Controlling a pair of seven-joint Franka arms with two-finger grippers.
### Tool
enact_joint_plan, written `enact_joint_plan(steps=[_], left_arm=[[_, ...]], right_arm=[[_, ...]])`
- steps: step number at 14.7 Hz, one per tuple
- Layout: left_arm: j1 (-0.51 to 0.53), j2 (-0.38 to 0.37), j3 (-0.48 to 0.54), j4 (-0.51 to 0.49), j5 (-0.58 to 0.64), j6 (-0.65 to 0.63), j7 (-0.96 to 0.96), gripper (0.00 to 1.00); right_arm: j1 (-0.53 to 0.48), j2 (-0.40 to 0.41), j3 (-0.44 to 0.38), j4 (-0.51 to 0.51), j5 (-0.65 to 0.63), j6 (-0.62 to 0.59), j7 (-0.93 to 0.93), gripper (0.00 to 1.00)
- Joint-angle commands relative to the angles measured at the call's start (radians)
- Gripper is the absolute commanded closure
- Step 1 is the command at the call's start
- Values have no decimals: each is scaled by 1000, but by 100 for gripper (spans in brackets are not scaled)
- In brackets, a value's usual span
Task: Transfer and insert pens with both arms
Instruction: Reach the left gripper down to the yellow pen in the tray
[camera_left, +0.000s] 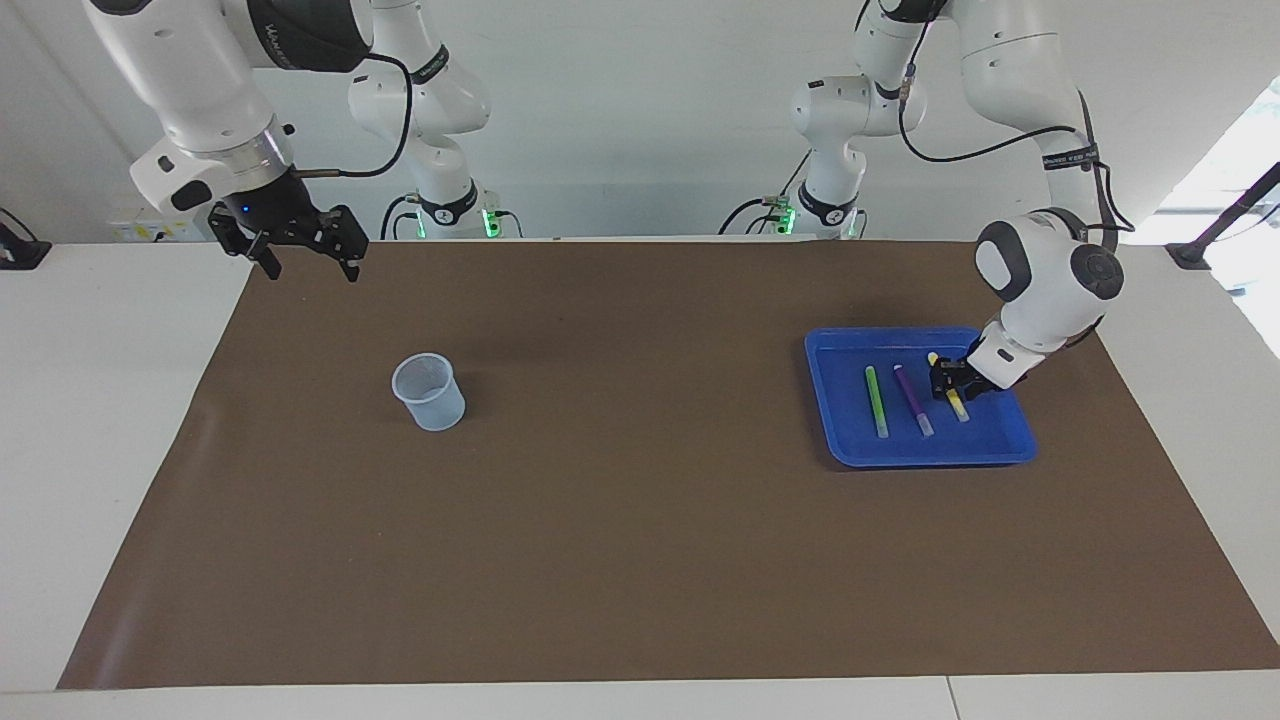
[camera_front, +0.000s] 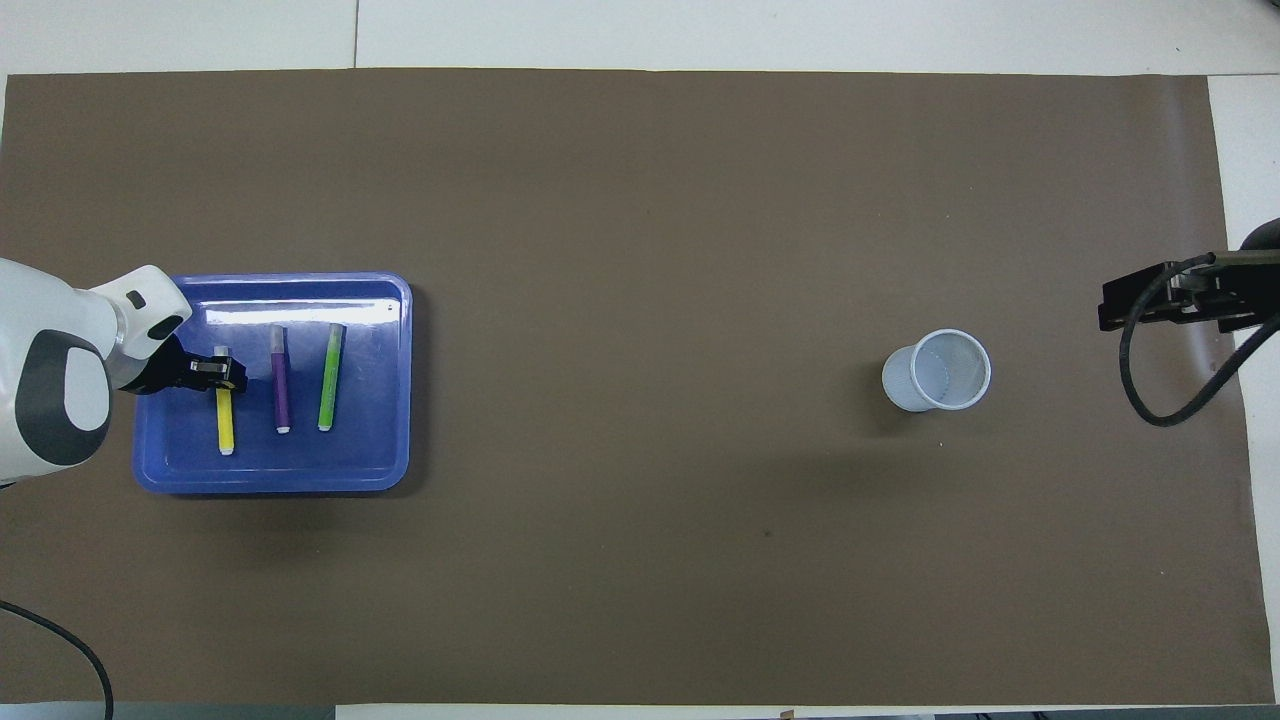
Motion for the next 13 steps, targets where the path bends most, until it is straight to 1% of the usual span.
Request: enact_joint_plan(steps=[1, 3, 4, 8, 10, 13], left_arm=[[-3, -11, 9, -19, -13, 14, 9, 81], [-3, -9, 9, -19, -13, 16, 9, 96], [-3, -9, 9, -19, -13, 16, 9, 100], [-1, -6, 9, -12, -13, 14, 9, 100], [-1, -2, 9, 19, -13, -10, 4, 100], [-4, 1, 8, 112, -16, -134, -34, 100]], right_arm=[[-18, -3, 8, 1, 2, -17, -24, 0], [-18, -5, 8, 1, 2, -17, -24, 0], [-18, -5, 8, -1, 2, -17, -24, 0], [-18, -3, 8, -1, 2, -17, -24, 0], [-20, -6, 8, -6, 2, -23, -24, 0], [-18, -8, 8, -15, 2, -24, -24, 0]])
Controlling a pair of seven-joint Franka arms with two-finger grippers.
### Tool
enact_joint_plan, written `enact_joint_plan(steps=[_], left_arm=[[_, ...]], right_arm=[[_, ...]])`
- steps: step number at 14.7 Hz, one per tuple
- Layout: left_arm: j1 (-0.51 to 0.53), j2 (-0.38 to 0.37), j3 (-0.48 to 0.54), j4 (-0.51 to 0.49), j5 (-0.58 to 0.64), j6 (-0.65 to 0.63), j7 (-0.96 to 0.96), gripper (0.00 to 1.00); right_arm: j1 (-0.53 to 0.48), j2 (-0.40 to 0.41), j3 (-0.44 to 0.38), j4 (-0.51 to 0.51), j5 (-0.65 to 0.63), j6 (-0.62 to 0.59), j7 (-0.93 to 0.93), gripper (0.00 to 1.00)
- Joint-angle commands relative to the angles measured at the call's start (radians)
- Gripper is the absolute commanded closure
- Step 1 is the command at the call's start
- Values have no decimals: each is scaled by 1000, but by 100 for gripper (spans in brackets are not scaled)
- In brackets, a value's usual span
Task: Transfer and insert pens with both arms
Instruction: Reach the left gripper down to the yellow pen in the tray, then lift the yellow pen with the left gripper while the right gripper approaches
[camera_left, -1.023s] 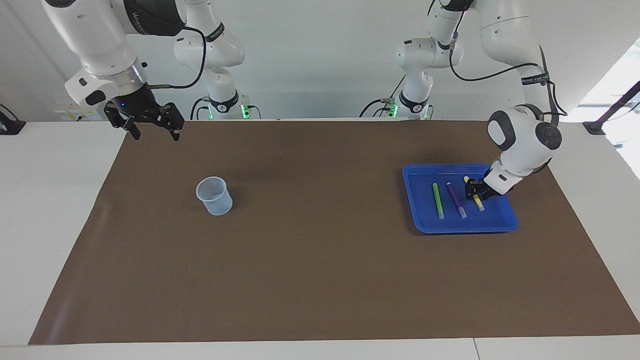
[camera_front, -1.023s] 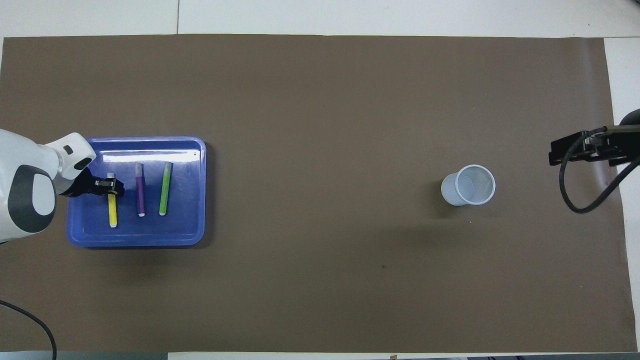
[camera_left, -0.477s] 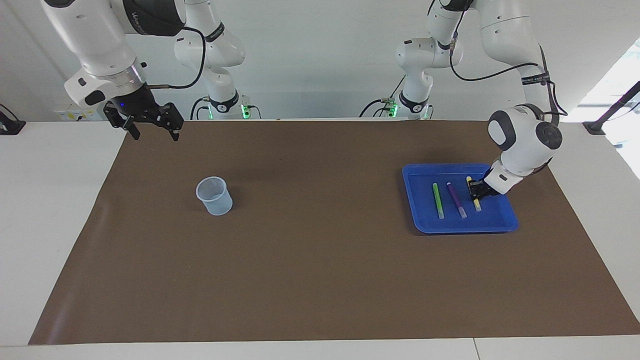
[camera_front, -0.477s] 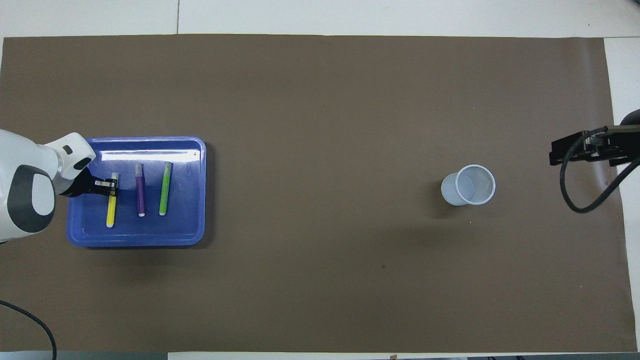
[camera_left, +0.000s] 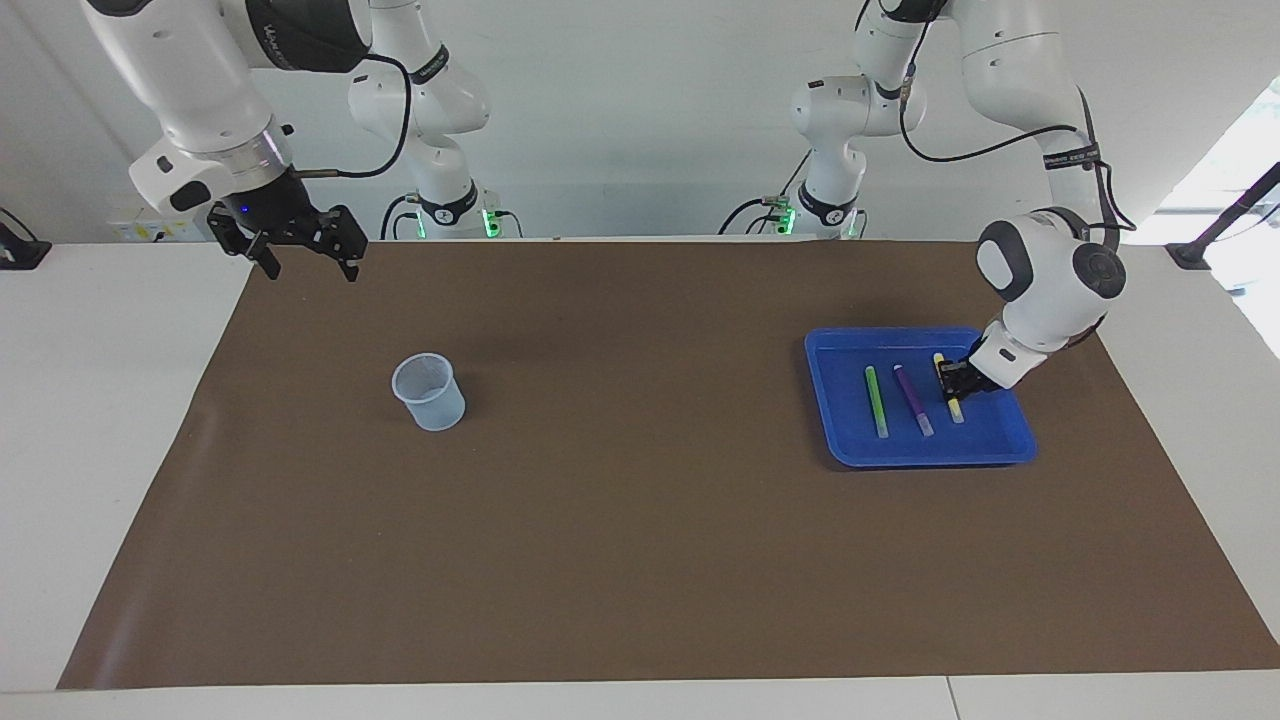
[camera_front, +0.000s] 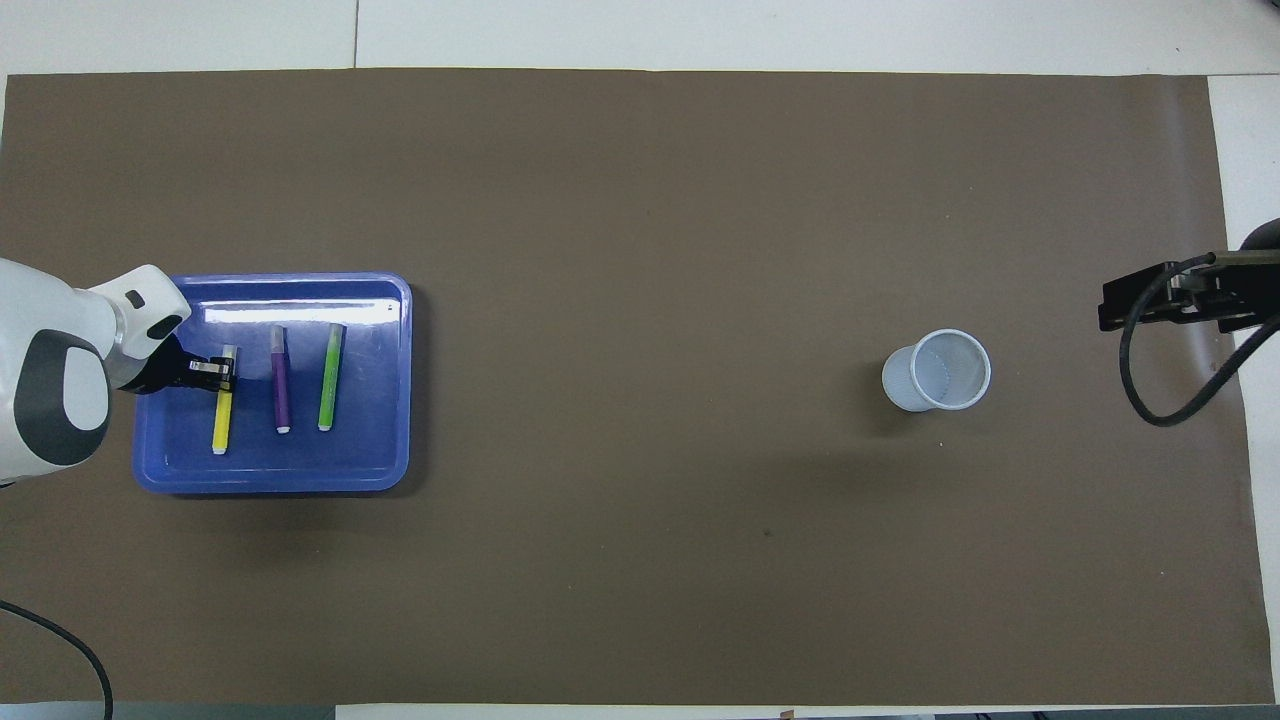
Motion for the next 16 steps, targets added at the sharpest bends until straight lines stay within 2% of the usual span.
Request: enact_joint_plan(steps=[1, 7, 9, 11, 13, 16], left_arm=[[-11, 2, 7, 106, -14, -136, -28, 100], [-34, -21, -31, 286, -14, -392, -222, 100], [-79, -26, -57, 369, -14, -478, -418, 100], [-147, -65, -65, 387, -32, -524, -601, 100], [-185, -128, -64, 381, -132, -541, -798, 100], [-198, -184, -80, 380, -309, -585, -1065, 100]], right_arm=[[-19, -9, 8, -15, 2, -8, -24, 0], [-16, -21, 11, -38, 0, 1, -20, 0], [-10, -21, 16, -38, 3, 4, -18, 0], [-7, -20, 24, -32, 78, 8, -6, 0], [-7, -18, 30, -32, 167, 15, 61, 0], [-5, -17, 79, -32, 285, 70, 124, 0]])
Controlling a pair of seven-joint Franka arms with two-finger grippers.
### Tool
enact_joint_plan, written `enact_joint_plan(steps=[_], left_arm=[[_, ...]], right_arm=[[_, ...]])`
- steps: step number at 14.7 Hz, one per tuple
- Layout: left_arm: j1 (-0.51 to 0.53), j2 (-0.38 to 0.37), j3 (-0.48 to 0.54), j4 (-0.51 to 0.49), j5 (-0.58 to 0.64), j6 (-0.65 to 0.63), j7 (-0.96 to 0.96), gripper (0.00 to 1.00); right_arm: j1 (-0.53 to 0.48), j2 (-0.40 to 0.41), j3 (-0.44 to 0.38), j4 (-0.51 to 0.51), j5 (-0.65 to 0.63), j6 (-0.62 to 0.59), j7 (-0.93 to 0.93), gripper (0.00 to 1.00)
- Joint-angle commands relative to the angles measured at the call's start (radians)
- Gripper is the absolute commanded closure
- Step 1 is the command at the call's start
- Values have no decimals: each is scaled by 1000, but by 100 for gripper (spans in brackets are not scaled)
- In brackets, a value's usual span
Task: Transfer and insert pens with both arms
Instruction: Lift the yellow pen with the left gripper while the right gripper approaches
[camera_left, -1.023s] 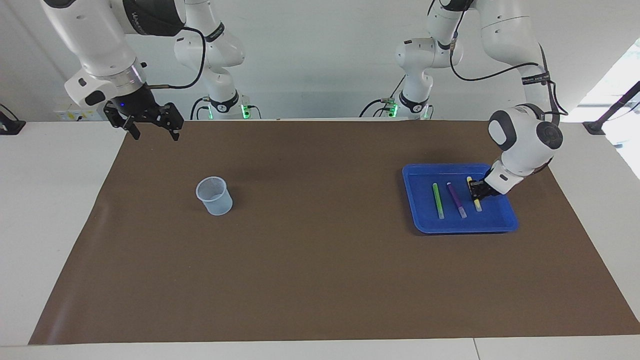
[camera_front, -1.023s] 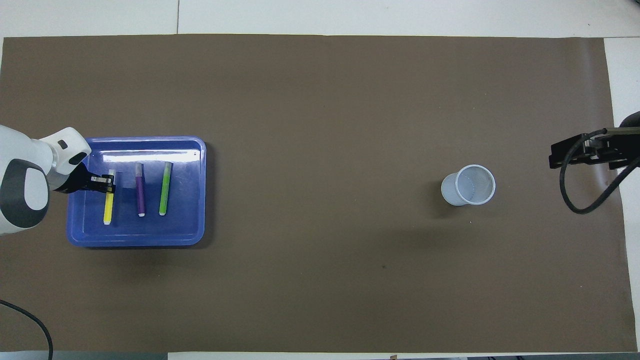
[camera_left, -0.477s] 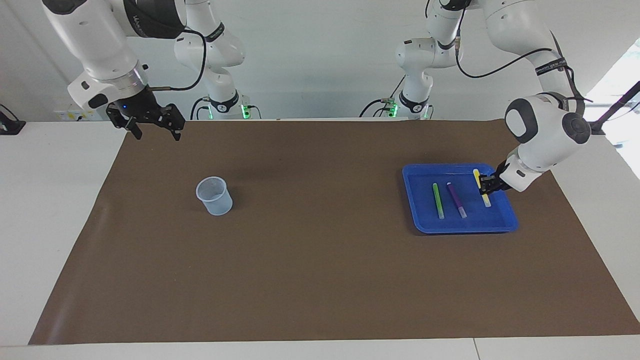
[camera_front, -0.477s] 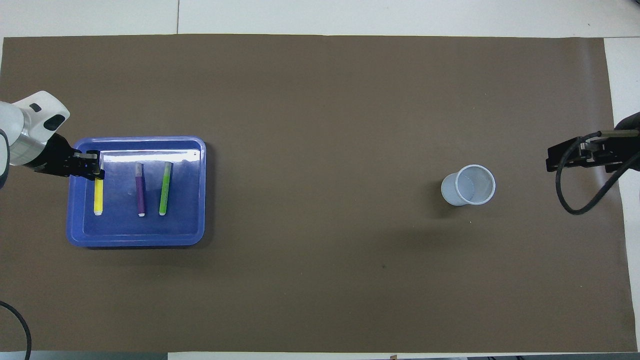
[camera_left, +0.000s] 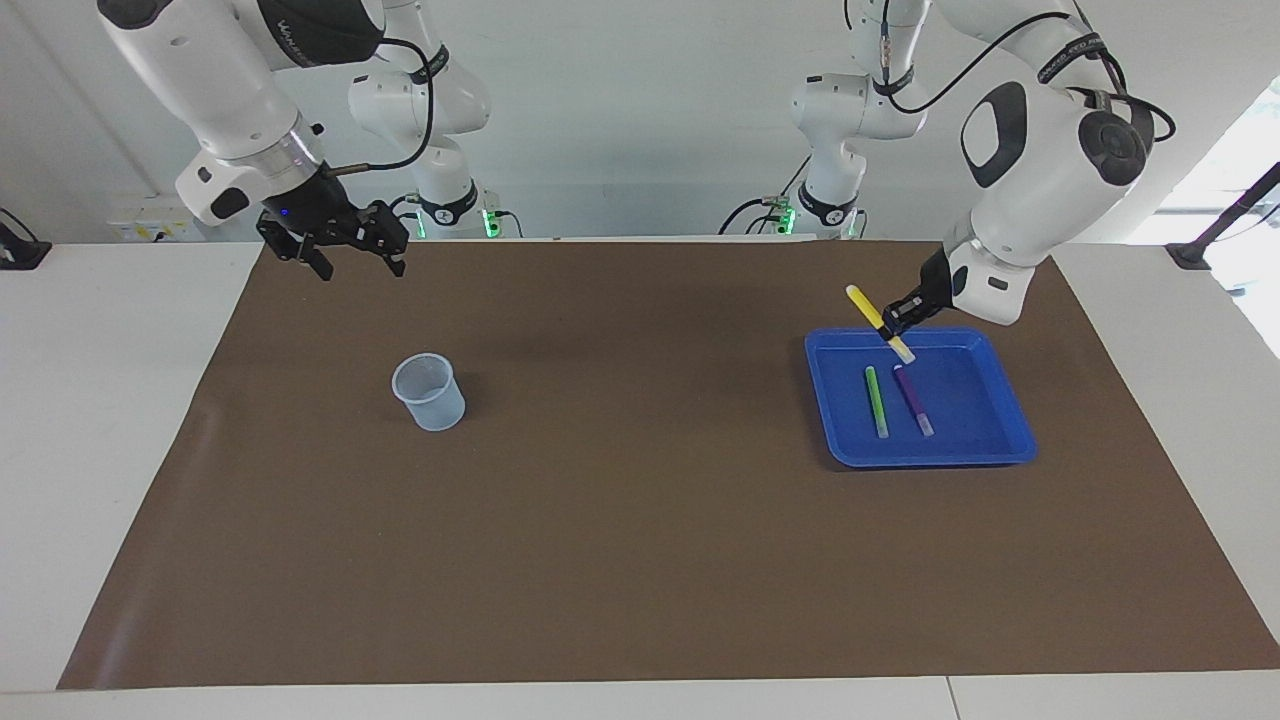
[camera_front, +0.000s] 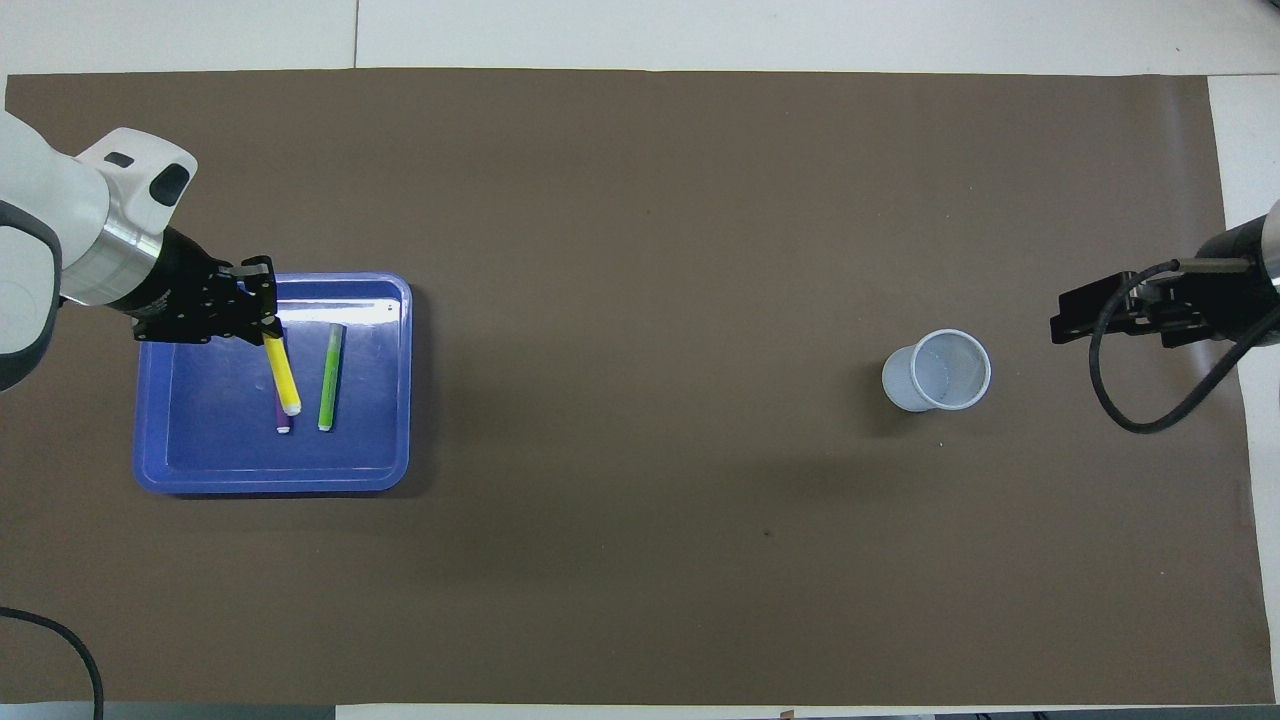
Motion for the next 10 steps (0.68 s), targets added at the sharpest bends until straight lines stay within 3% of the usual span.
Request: enact_joint_plan(steps=[1, 4, 7, 10], left_arm=[[0, -61, -9, -19, -152, -44, -208, 100], [0, -89, -15, -62, -319, -29, -416, 100], [0, -141, -15, -169, -474, 54, -562, 100], [-14, -178, -15, -248, -569, 129, -694, 100]], right_arm=[[-7, -13, 54, -16, 134, 49, 88, 0], [-7, -10, 102, -21, 312, 137, 220, 0], [-7, -8, 177, -25, 468, 241, 309, 0], [-7, -11, 282, -57, 493, 392, 397, 0]])
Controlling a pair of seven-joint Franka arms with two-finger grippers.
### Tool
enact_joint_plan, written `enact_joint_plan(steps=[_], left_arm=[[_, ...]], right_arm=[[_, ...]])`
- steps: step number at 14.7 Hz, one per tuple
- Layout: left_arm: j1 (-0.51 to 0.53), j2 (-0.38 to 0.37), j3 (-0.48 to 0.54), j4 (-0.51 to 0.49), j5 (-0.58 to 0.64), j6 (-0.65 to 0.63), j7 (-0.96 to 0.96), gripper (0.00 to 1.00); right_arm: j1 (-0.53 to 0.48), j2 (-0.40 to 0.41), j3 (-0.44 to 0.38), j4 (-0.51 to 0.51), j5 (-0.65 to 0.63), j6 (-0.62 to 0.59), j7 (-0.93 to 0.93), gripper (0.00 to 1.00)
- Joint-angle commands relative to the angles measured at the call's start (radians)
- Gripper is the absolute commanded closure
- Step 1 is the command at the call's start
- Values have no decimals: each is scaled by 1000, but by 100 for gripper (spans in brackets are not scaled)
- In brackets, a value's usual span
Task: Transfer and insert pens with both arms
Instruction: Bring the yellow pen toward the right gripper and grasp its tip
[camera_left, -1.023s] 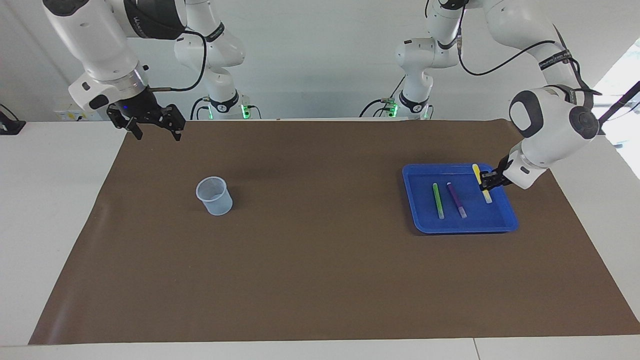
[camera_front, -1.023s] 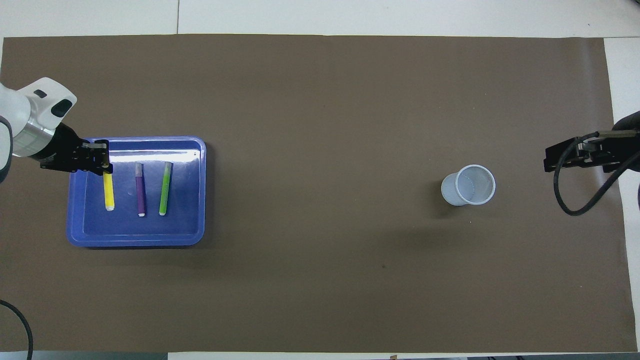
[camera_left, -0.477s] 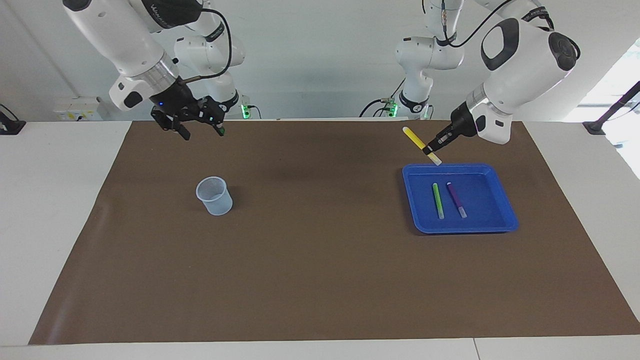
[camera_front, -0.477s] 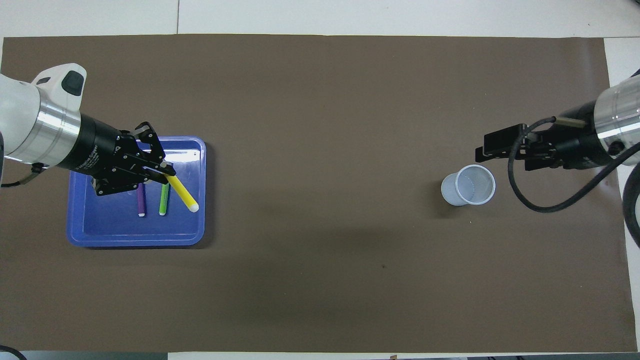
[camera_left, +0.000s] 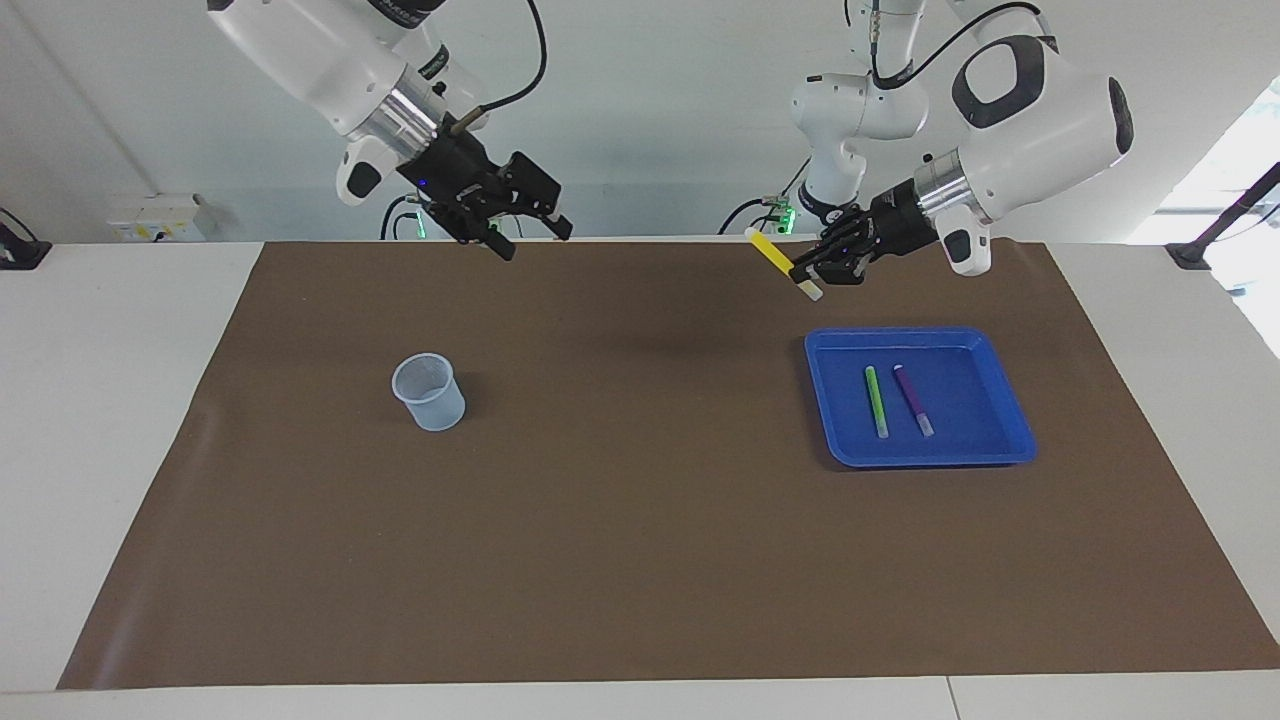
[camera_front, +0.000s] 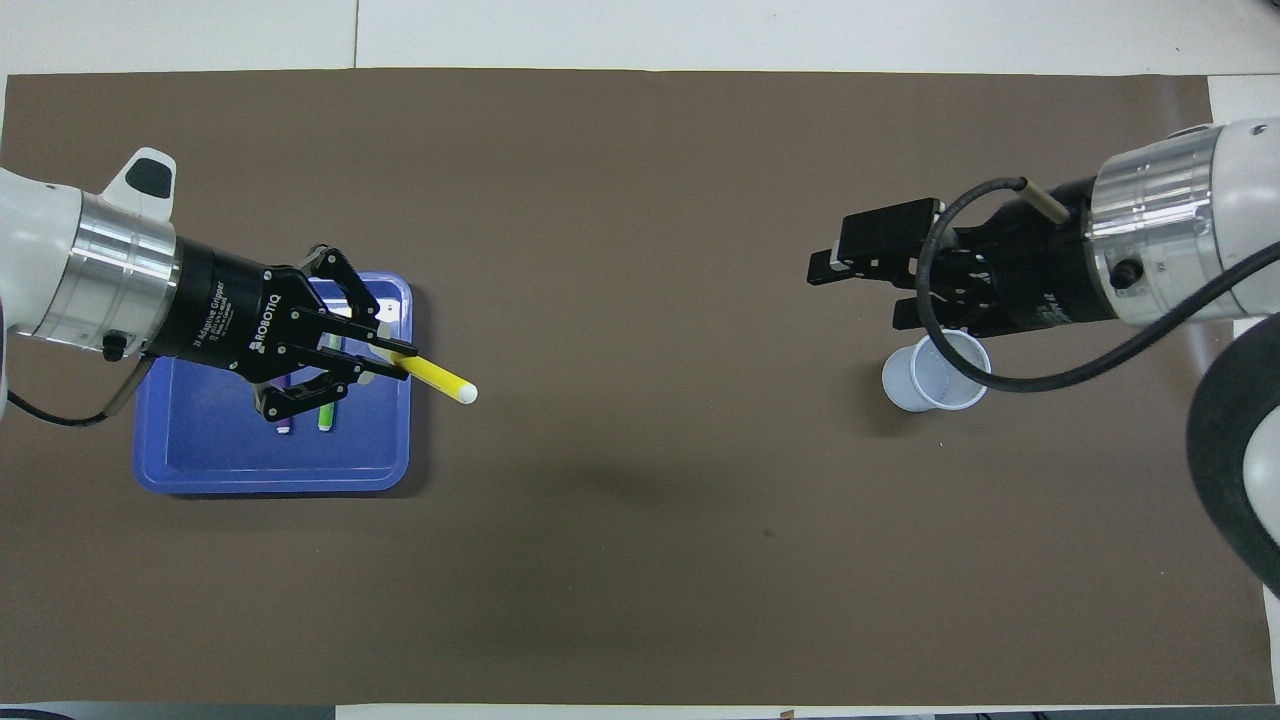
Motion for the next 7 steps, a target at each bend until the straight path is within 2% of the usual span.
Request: enact_joint_plan(steps=[1, 5, 7], left_arm=[[-25, -69, 0, -98, -75, 91, -138, 100], [-109, -83, 2, -141, -98, 213, -313, 100], [-124, -97, 2, -173, -127, 255, -319, 100]], right_arm=[[-11, -18, 99, -65, 29, 158, 68, 0], [-9, 3, 185, -80, 29, 247, 108, 0], [-9, 33, 228, -80, 27, 309, 140, 0]])
